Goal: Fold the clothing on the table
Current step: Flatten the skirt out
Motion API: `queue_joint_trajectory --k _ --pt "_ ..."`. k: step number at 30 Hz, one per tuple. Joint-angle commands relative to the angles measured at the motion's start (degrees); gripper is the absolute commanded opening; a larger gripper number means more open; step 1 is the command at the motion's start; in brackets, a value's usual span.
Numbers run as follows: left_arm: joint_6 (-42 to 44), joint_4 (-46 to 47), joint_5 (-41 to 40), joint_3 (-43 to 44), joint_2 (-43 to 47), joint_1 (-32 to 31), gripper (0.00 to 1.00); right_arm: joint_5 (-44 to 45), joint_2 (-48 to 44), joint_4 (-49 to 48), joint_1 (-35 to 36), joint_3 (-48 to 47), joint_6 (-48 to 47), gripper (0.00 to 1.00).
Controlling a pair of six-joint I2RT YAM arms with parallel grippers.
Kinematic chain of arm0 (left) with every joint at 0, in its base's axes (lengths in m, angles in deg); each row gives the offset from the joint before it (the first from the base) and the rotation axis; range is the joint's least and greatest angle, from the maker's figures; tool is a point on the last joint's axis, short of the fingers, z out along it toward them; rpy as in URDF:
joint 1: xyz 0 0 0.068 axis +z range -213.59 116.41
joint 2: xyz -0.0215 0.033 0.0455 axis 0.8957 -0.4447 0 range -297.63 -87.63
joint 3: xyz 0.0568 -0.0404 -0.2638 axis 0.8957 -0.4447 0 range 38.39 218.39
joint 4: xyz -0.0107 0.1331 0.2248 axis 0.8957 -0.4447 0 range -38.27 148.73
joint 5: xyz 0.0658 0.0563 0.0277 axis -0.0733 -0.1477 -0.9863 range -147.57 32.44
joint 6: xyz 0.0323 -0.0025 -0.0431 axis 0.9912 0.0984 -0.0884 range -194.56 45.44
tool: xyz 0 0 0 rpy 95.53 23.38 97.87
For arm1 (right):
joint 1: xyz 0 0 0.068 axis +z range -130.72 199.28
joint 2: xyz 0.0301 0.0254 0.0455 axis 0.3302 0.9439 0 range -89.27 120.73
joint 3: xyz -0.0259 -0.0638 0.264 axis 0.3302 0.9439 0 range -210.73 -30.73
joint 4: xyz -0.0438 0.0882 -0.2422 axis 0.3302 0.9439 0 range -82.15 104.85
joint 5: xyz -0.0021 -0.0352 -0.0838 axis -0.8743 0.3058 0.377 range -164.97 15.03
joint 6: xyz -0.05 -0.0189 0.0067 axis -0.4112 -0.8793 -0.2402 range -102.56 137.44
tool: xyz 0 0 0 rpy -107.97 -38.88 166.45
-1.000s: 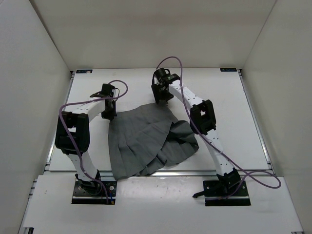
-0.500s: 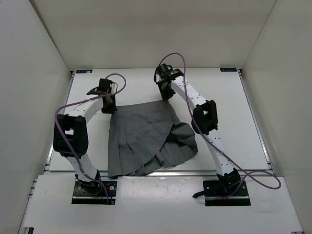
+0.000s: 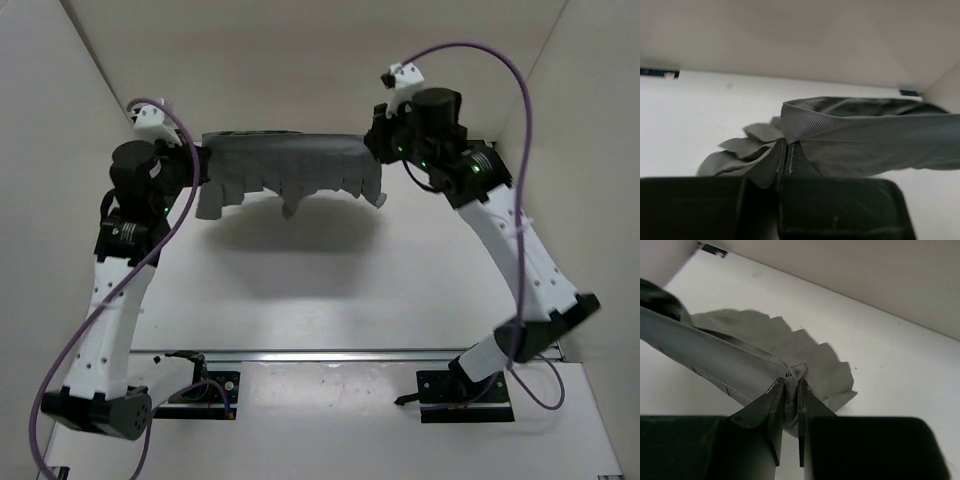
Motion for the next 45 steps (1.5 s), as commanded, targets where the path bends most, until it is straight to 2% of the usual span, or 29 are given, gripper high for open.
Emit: queue_joint_trajectory --k 1,4,8,11,14,19,22,24,26,27,30,35,37,38,40,41,42,43,45 --pt "0.54 -1.09 -3.73 3.42 3.66 0.67 0.00 3.98 -10.80 -10.76 -1.34 11.81 -1.21 0.00" --pt "0.02 -2.59 -2.94 6.16 4.81 -0.29 0.00 2.91 -16.19 -9.66 -2.57 14.82 -0.24 0.00" --pt "-0.59 -2.24 -0.75 6.17 5.43 -0.65 0.00 0.98 -16.29 -6.04 -3.54 12.18 -1.12 0.00" --pt "-0.60 0.65 -0.12 3.36 4.20 -0.56 0.00 -3.13 -15.68 -7.52 -7.48 14.11 -1.29 0.00" --pt "-0.42 2.94 3.21 1.16 0.44 -0.30 0.00 -8.32 -10.95 -7.98 -10.47 13.07 -2.08 0.00" --pt "-0.16 9.62 5.33 -0.08 -6.77 -1.09 0.00 -10.61 1.18 -7.79 -12.76 6.04 -2.52 0.00" --pt "0.55 8.31 6.20 6.50 -13.63 -0.39 0.00 -11.68 7.15 -6.84 -14.18 -2.73 -2.52 0.00" --pt "-0.15 4.47 7.44 16.21 -18.81 0.58 0.00 -9.93 11.12 -2.63 -13.83 -16.14 -4.87 0.00" --pt "0.54 3.04 7.09 21.88 -20.59 0.33 0.00 -8.95 13.50 -0.94 -13.65 -22.06 -5.59 0.00" --pt "1.33 3.38 6.65 22.85 -20.24 -0.12 0.00 -9.39 13.33 -1.72 -13.82 -21.40 -4.99 0.00" --pt "2.21 4.78 4.89 19.90 -17.79 -1.08 0.00 -11.94 9.03 -6.81 -14.88 -11.68 -4.63 0.00" --pt "-1.12 12.35 3.31 -3.29 -8.30 -1.53 0.00 -9.76 5.34 -8.76 -14.53 4.60 -4.11 0.00" --pt "-3.92 13.40 2.52 -16.09 -3.74 -2.06 0.00 -8.70 1.93 -11.29 -12.87 18.00 -0.79 0.00" --pt "-4.81 13.23 2.17 -19.47 -2.50 -2.23 0.00 -8.26 -1.23 -12.01 -12.25 22.16 -0.07 0.00" --pt "-8.84 11.39 3.91 -29.38 1.45 -1.18 0.17 -8.42 -7.02 -17.70 -9.45 38.81 3.61 0.00" --pt "-9.73 9.99 5.92 -33.69 4.08 -0.39 0.38 -10.34 -11.58 -19.82 -8.82 46.73 5.20 0.05" --pt "-9.56 8.41 6.90 -35.39 5.24 -0.04 0.57 -11.32 -15.89 -20.97 -8.03 50.55 6.00 0.22" --pt "-10.00 5.35 7.08 -38.19 7.86 -0.38 0.61 -10.89 -18.02 -21.85 -6.11 57.12 7.92 0.32" --pt "-10.70 2.00 8.57 -41.64 12.44 -1.08 0.70 -10.45 -26.79 -22.91 -3.98 65.13 10.48 0.32"
